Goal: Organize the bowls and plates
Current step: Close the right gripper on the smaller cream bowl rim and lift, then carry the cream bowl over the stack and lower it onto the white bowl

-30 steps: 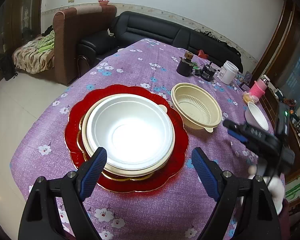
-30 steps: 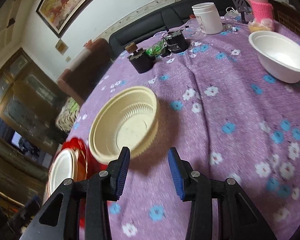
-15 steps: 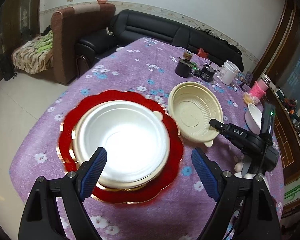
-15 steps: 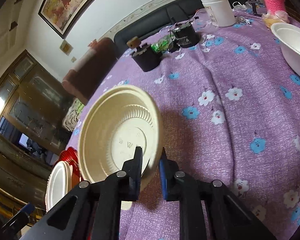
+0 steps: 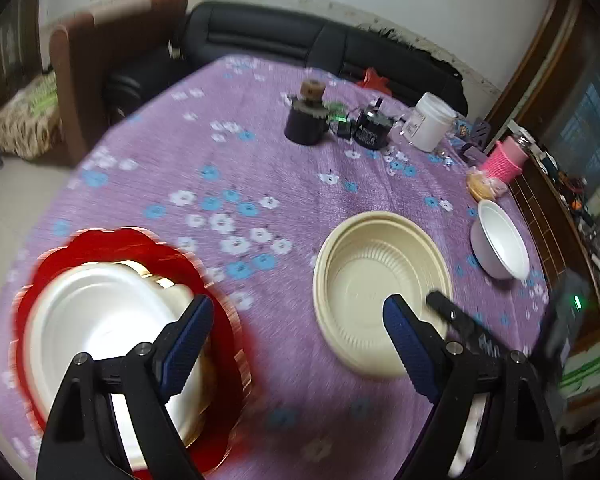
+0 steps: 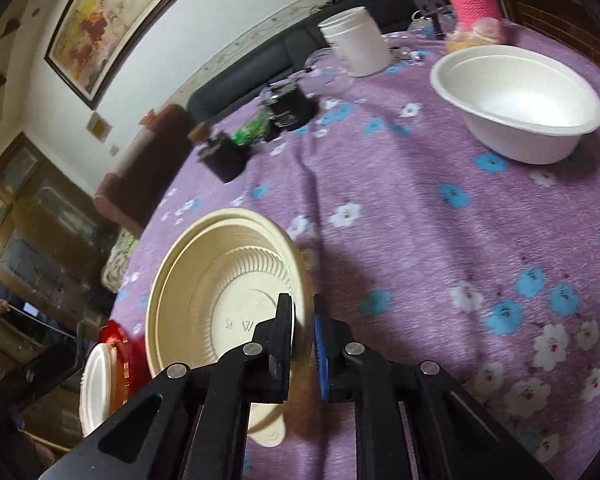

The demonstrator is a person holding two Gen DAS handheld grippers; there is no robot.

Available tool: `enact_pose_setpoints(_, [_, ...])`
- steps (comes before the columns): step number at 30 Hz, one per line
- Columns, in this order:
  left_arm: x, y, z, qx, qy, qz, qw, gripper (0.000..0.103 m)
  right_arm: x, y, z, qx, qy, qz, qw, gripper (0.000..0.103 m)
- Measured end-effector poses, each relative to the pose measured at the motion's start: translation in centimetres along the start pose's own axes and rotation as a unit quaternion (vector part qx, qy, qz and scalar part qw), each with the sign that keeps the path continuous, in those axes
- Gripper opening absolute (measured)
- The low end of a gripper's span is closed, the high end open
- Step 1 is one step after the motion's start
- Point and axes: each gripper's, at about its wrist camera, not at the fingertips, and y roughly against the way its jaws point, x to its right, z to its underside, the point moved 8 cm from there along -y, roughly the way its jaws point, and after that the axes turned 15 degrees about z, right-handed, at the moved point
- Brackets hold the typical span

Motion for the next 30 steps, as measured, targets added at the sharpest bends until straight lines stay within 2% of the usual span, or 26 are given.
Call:
enact_pose_setpoints(3, [-0.6, -3.0, -0.7, -0.027, 0.015, -0.007, 0.9995, 0.086, 0.2, -0.2, -0.1, -0.001, 0.001, 0.005, 1.0, 0.013])
enact_pose_setpoints(8, [-0.7, -6.0, -0.5, -0.052, 0.01, -0.03, 0.9981, 0.084, 0.1, -0.3, -0.2, 0.0, 0.007, 0.013, 1.0, 0.014])
enact_pose_setpoints(10, [-0.6, -7.0, -0.2, -0.064, 0.013, -0.025, 0.9976, 0.071, 0.0, -0.3, -0.1, 0.001, 0.009, 0.012, 1.0, 0.016])
enact_pose_setpoints(12, [-0.6, -7.9, 0.2, -0.08, 0.01, -0.022, 0.9965, 0.038, -0.2, -0.3, 0.0, 0.001, 0.013, 0.011, 1.0, 0.017])
enact_pose_setpoints(14, [-0.3, -8.6, 0.7, -0.098, 0.01, -0.013, 0.9951, 0.026, -0.3, -0.3, 0.1, 0.001, 0.018, 0.01, 1.0, 0.019])
enact_pose_setpoints(21, [0.6, -6.8, 0.6, -0.072, -0.01, -0.019, 0.9972, 0.026, -0.8, 0.2, 0.1, 0.007, 0.017, -0.007, 1.0, 0.019])
enact_pose_setpoints(27, [2.0, -2.3, 0.4, -0.02, -0.03, -0.02, 0.9991, 0.026, -2.0, 3.1, -0.6, 0.062, 0.015, -0.056, 0.996, 0.019])
enact_pose_setpoints(30, [2.2, 0.1, 1.1, 0.003, -0.046, -0.028, 0.9985, 0.026, -3.0, 4.0, -0.4, 0.075, 0.025, -0.073, 0.994, 0.019])
